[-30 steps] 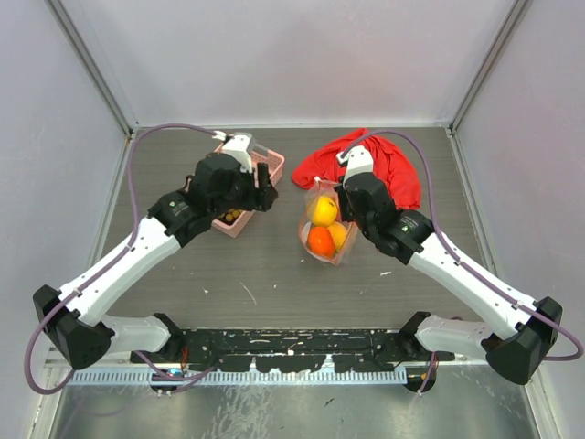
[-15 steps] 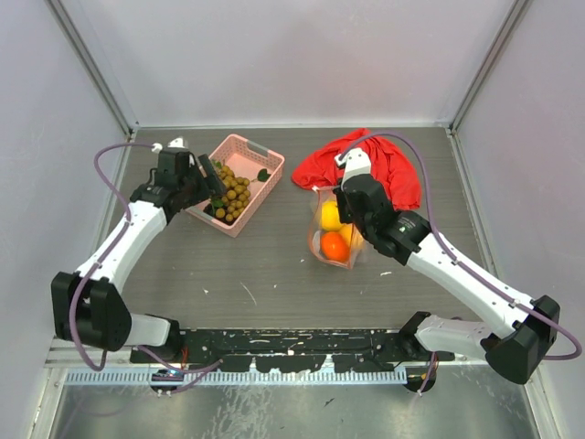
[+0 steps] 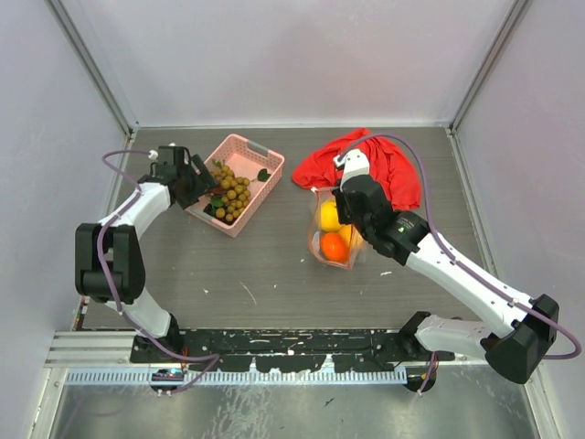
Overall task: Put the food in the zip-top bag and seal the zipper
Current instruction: Move the fake fruit to the bin, then pick up the fake fruit from the bin, then place the fake fruit in the zipper food storage bag.
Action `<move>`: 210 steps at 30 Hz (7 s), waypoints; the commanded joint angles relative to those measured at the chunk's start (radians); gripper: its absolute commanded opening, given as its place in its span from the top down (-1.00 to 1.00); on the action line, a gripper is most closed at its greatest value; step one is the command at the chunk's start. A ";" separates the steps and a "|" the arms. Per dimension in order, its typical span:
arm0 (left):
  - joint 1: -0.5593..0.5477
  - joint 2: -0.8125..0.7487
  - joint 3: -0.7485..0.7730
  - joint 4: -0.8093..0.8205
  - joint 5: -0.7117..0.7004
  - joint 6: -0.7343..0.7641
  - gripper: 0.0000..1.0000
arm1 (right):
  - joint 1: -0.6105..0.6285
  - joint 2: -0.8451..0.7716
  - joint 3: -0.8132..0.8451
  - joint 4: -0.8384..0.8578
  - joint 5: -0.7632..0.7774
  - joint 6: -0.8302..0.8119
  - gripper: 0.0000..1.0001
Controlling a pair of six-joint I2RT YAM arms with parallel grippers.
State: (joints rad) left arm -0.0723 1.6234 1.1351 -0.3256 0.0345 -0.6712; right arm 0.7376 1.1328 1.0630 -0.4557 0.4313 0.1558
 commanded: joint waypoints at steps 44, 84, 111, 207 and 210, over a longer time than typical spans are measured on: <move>-0.264 0.272 0.442 -0.005 0.296 0.050 -0.60 | -0.003 0.071 0.043 0.079 0.003 -0.021 0.99; -0.147 0.451 0.574 -0.092 -0.276 0.371 0.08 | -0.006 0.094 0.023 0.089 -0.032 -0.024 0.99; -0.147 0.387 0.461 -0.008 -0.284 0.429 0.92 | -0.007 0.121 0.040 0.082 -0.070 -0.023 0.99; -0.910 -0.380 -0.302 0.577 0.236 1.169 0.96 | -0.006 -0.007 -0.018 0.126 -0.318 0.090 0.99; -0.910 -0.374 -0.307 0.562 0.187 1.181 0.94 | -0.007 -0.010 -0.020 0.125 -0.317 0.088 0.99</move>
State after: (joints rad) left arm -0.9798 1.2449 0.8131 0.2260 0.3058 0.4477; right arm 0.7353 1.1580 1.0393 -0.3885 0.1207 0.2390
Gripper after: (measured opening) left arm 0.024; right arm 0.056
